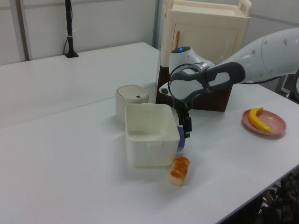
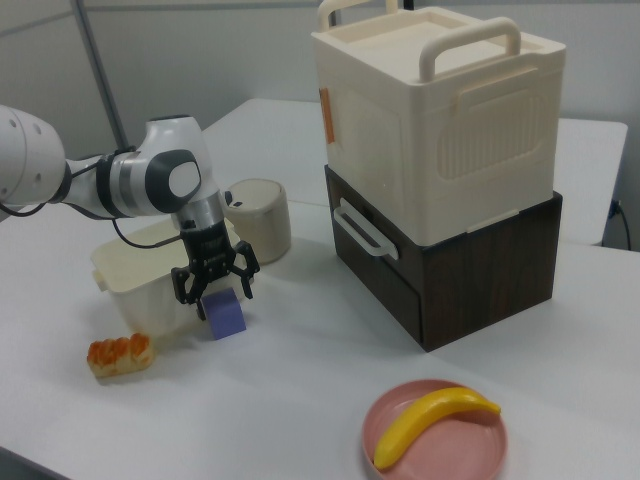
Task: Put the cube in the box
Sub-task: 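Close the gripper on the purple cube, then lift the purple cube and carry it over the cream box, then open the gripper to drop the cube into the box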
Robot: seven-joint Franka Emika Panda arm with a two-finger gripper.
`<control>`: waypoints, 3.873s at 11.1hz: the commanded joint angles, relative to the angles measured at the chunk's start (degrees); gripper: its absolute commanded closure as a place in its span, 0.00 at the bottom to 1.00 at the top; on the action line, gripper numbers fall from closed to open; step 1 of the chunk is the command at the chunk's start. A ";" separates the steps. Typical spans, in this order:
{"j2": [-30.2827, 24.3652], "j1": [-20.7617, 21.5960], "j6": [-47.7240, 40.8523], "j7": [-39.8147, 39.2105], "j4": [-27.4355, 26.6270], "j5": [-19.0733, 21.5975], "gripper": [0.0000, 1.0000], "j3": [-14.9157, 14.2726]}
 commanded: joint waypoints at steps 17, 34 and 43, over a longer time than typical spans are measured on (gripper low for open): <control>-3.12 -1.20 1.74 5.36 1.24 0.07 0.77 -0.59; -6.04 6.88 -8.81 22.85 13.02 12.04 0.62 1.25; -5.77 7.32 -8.81 28.52 13.45 11.69 0.00 1.43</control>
